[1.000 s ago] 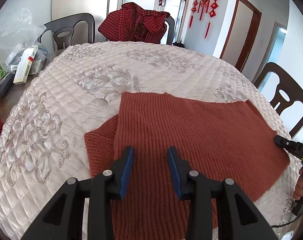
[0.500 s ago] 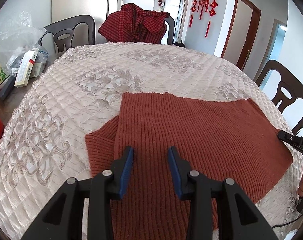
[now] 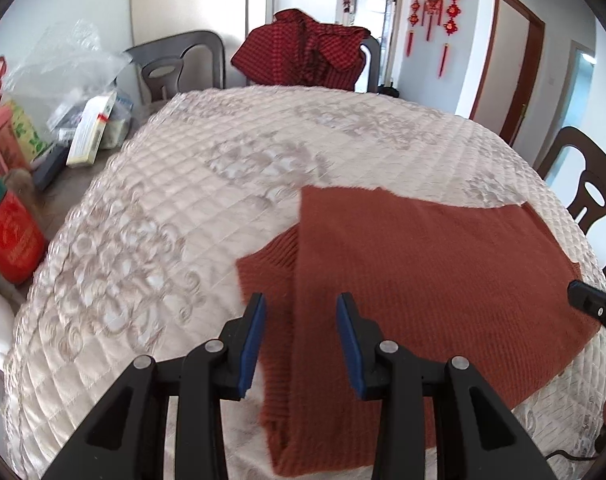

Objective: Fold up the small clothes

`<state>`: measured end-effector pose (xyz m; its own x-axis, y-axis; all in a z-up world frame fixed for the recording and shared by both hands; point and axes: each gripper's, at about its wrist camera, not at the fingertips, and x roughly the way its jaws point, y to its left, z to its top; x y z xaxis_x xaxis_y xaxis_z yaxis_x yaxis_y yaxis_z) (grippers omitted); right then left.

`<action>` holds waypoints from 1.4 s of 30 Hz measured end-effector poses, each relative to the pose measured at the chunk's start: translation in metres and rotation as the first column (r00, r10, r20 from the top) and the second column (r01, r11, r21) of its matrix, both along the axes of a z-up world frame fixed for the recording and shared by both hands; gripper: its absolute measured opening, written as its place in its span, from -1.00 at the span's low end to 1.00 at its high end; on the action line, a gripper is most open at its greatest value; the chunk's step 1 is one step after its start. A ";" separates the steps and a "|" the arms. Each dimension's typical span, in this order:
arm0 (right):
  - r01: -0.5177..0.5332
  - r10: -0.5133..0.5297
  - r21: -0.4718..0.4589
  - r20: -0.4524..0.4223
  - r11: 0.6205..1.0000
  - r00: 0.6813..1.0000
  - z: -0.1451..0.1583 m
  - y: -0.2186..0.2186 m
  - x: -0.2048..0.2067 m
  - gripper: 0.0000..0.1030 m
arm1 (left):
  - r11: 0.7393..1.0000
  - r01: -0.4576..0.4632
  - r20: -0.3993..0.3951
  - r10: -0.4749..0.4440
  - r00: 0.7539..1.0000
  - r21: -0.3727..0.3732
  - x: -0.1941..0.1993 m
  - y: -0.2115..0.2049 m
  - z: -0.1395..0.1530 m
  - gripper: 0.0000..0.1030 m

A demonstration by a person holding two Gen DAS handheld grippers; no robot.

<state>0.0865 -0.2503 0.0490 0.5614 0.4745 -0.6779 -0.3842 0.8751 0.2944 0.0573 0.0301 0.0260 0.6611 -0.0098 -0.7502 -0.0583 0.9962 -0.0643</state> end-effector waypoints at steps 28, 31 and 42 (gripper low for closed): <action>-0.125 0.124 -0.064 -0.020 0.990 0.992 -0.026 0.086 0.028 -0.63 | 0.915 0.021 0.000 -0.023 1.000 -0.402 -0.014 0.034 -0.021 -0.03; -0.122 0.121 -0.086 -0.015 0.989 0.993 -0.023 0.088 0.021 -0.63 | 0.925 0.023 -0.005 -0.027 1.000 -0.380 -0.014 0.028 -0.020 -0.06; -0.124 0.125 0.023 -0.045 0.992 0.991 -0.023 0.061 -0.023 -0.63 | 0.910 0.012 -0.011 -0.018 1.000 -0.415 -0.005 0.034 -0.019 -0.54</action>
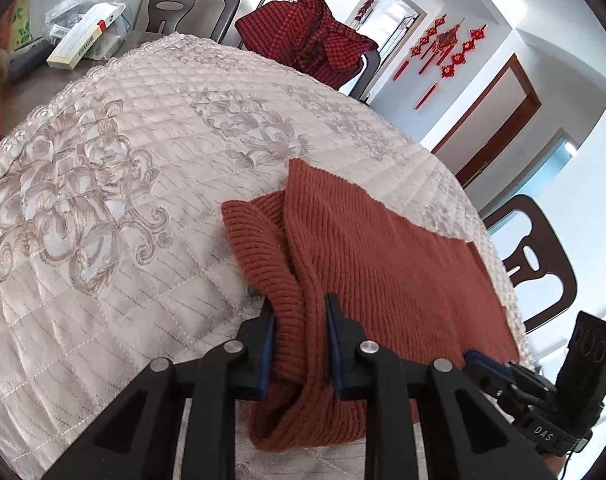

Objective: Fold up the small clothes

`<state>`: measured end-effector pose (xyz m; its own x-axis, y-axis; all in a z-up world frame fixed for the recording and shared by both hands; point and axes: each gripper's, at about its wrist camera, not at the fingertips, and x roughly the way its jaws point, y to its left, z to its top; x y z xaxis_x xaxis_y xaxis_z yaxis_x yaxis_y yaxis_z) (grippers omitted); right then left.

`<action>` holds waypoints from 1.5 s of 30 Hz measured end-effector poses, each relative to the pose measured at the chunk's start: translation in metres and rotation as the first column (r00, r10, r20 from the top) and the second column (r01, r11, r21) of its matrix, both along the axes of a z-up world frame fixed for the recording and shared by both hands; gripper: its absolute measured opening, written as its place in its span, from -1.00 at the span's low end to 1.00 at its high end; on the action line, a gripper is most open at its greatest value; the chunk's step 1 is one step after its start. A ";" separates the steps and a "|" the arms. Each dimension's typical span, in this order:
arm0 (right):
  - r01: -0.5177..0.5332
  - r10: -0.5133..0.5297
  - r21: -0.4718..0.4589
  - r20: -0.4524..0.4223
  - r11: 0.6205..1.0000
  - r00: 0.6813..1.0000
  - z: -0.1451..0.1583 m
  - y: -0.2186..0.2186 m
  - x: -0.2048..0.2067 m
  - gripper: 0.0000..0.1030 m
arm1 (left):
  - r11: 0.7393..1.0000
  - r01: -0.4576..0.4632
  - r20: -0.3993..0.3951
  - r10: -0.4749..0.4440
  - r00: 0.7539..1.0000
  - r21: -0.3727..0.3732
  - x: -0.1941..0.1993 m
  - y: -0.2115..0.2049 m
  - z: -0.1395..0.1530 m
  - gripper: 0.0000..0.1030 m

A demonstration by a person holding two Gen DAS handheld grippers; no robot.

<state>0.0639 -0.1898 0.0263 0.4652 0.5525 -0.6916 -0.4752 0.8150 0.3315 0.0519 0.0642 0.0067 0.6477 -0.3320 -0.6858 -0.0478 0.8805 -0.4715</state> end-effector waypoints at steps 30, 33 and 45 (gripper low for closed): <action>0.226 -0.196 0.223 -0.149 0.948 0.969 0.008 -0.112 -0.015 -0.63 | 0.896 0.440 0.111 -0.432 0.895 -0.060 0.047 -0.169 0.059 -0.63; 0.238 -0.197 0.276 -0.167 0.931 0.966 0.007 -0.121 -0.014 -0.12 | 0.876 0.470 0.041 -0.468 0.883 -0.109 0.050 -0.181 0.039 -0.63; 0.201 -0.072 0.477 -0.275 0.856 0.959 -0.004 -0.111 0.006 0.08 | 0.958 0.284 0.114 -0.286 0.951 0.037 0.019 -0.101 0.050 -0.36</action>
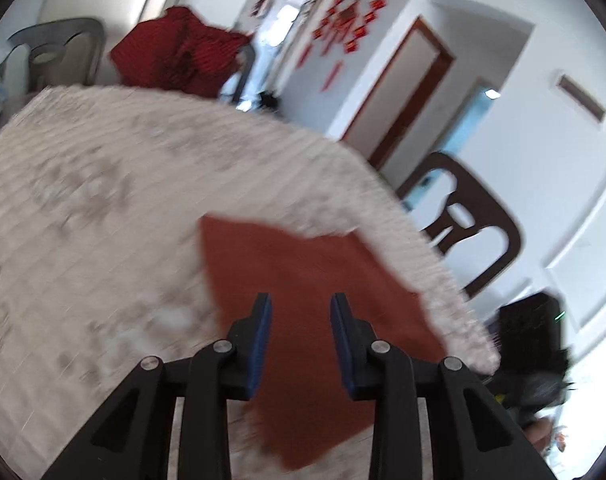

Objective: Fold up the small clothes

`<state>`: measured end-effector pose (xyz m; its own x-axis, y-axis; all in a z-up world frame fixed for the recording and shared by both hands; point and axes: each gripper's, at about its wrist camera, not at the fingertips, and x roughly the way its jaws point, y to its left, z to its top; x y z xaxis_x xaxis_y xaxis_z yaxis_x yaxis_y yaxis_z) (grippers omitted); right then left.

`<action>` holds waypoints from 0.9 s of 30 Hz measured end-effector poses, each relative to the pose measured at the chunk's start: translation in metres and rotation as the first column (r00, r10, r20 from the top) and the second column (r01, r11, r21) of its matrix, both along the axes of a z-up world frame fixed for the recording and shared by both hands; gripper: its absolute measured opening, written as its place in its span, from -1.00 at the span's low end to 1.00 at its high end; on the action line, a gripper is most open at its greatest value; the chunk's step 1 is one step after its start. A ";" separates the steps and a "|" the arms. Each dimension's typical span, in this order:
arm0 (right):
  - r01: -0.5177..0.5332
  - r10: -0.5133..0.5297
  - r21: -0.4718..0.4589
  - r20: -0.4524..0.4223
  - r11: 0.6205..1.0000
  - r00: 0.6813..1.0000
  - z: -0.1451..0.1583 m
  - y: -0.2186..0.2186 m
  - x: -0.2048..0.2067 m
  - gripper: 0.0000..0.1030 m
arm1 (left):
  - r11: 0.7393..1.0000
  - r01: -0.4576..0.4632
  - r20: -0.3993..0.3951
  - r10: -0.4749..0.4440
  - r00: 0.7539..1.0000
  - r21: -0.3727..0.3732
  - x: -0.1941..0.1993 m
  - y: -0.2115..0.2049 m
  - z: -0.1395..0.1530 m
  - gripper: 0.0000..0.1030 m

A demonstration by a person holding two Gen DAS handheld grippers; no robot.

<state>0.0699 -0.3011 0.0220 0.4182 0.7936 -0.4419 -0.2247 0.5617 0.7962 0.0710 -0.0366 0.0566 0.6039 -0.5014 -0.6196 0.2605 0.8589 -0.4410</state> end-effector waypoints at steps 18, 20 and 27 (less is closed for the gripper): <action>0.033 -0.036 -0.051 -0.076 0.998 0.996 -0.002 0.017 0.043 -0.48 | 0.991 0.013 -0.012 -0.012 1.000 0.133 -0.006 -0.018 -0.024 -0.36; 0.054 -0.058 -0.065 -0.065 0.996 0.996 -0.002 0.009 0.041 -0.73 | 0.991 0.018 -0.010 -0.016 1.000 0.131 -0.006 -0.019 -0.021 -0.36; 0.198 -0.196 -0.036 0.055 0.980 0.979 0.021 -0.054 0.017 -1.00 | 0.991 0.048 0.042 -0.054 0.998 0.122 -0.005 -0.031 -0.004 -0.36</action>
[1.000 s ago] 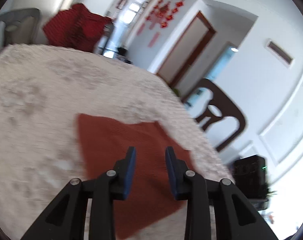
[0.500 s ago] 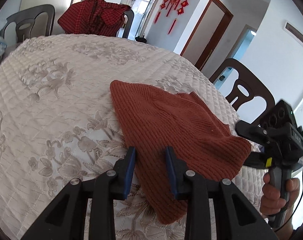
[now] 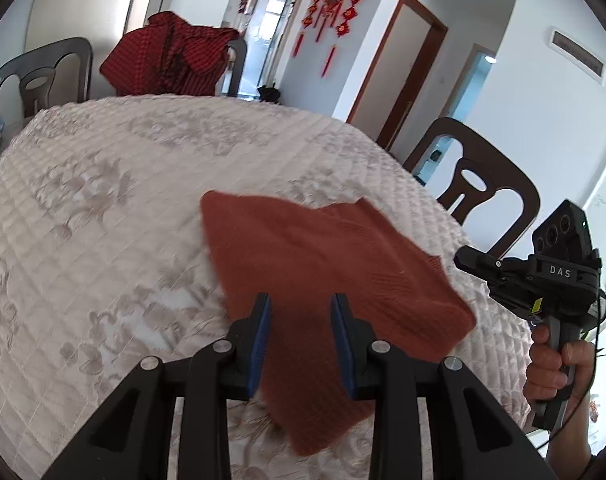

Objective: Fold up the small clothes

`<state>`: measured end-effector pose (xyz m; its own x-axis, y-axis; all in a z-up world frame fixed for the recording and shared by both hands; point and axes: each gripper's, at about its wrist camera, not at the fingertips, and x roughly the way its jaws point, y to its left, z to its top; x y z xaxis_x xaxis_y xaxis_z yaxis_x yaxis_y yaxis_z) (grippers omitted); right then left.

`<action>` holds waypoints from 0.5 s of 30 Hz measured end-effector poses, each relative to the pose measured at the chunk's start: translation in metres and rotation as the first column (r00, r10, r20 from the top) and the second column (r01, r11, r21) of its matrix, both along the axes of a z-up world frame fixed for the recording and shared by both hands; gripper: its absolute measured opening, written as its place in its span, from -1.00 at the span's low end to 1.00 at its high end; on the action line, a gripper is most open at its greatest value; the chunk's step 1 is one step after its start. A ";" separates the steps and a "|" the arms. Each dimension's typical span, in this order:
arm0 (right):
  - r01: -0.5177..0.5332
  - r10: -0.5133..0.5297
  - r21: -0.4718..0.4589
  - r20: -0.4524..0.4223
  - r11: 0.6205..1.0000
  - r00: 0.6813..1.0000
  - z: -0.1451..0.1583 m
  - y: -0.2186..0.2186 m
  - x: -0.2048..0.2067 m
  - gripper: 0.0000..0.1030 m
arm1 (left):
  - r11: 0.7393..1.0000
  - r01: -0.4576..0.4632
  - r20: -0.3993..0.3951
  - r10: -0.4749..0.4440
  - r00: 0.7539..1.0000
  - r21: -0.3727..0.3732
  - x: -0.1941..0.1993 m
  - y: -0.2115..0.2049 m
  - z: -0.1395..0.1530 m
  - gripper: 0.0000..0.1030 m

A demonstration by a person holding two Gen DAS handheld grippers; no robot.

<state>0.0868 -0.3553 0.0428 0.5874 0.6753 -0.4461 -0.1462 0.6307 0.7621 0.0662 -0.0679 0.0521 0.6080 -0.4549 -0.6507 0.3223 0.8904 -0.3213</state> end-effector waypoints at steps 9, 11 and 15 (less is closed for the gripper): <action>-0.117 0.141 0.175 -0.131 0.978 0.981 -0.023 0.014 0.006 0.16 | 1.000 -0.022 -0.008 0.022 1.000 -0.003 -0.001 0.005 -0.002 -0.36; -0.142 0.177 0.207 -0.160 0.968 0.971 -0.029 0.028 0.017 0.23 | 0.999 -0.043 -0.011 0.043 0.999 -0.003 -0.003 0.013 -0.003 -0.36; -0.180 0.218 0.189 -0.206 0.965 0.954 -0.033 0.044 0.033 0.23 | 0.997 -0.082 -0.020 0.082 0.996 -0.002 -0.008 0.026 -0.005 -0.36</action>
<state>0.1200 -0.3108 0.0097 0.3317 0.8439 -0.4216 -0.0697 0.4676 0.8812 0.0583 -0.0415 0.0476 0.6305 -0.4057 -0.6618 0.2417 0.9127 -0.3294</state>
